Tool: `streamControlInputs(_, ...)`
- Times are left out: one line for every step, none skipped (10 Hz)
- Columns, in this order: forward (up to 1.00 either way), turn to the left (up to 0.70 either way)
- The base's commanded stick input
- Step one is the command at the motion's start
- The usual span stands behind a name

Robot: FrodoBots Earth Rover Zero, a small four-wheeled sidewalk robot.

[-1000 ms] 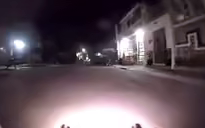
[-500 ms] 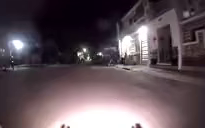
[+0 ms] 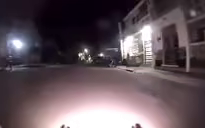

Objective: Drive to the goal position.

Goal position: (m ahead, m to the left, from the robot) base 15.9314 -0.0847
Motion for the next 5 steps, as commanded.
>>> streamControlInputs(0.85,0.0)
streamControlInputs(0.85,0.0)
streamControlInputs(0.85,0.0)
streamControlInputs(0.85,0.0)
streamControlInputs(0.85,0.0)
